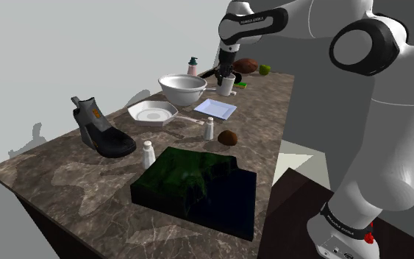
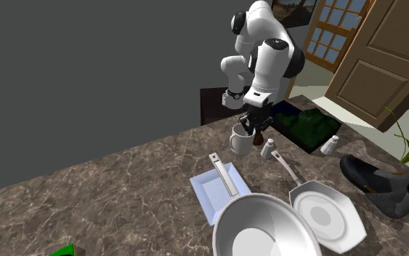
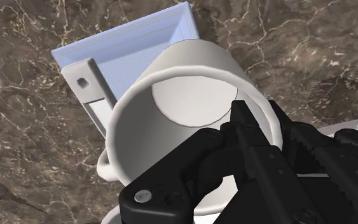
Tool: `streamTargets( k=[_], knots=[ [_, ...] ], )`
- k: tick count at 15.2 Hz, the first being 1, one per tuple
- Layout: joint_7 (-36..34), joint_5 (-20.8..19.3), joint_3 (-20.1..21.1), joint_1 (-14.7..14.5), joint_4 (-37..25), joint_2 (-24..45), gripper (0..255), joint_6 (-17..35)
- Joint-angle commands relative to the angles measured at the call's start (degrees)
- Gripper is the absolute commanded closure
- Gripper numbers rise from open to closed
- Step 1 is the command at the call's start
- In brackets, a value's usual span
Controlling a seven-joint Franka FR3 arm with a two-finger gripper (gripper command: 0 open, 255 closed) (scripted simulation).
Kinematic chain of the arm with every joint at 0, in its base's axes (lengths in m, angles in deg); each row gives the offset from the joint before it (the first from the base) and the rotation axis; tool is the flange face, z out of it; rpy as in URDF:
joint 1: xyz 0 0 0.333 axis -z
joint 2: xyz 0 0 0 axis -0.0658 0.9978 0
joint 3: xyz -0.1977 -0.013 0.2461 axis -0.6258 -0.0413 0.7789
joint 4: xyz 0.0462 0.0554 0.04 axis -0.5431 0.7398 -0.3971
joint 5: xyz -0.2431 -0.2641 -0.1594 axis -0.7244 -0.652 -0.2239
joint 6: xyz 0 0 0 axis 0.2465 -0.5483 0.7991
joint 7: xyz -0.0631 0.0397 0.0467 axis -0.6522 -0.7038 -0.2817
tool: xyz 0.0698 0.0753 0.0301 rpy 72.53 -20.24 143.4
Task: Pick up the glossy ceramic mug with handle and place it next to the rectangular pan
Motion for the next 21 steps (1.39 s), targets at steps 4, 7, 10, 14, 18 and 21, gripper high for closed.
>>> streamTargets(
  k=[4,7,10,14,18,21],
  knots=[
    [-0.2,0.1,0.1,-0.2,3.1,0.4,255,3.5],
    [-0.2,0.2,0.2,-0.2,5.0,0.7,255,5.7],
    [-0.1,0.3,0.2,-0.2,6.7,1.1,255,7.8],
    [-0.1,0.6,0.4,-0.2,8.8,1.9,255,10.6],
    [0.1,0.9,0.5,-0.1,10.6,2.8,255,13.3],
    [0.2,1.2,0.6,0.0,11.8,3.6,255,15.4]
  ],
)
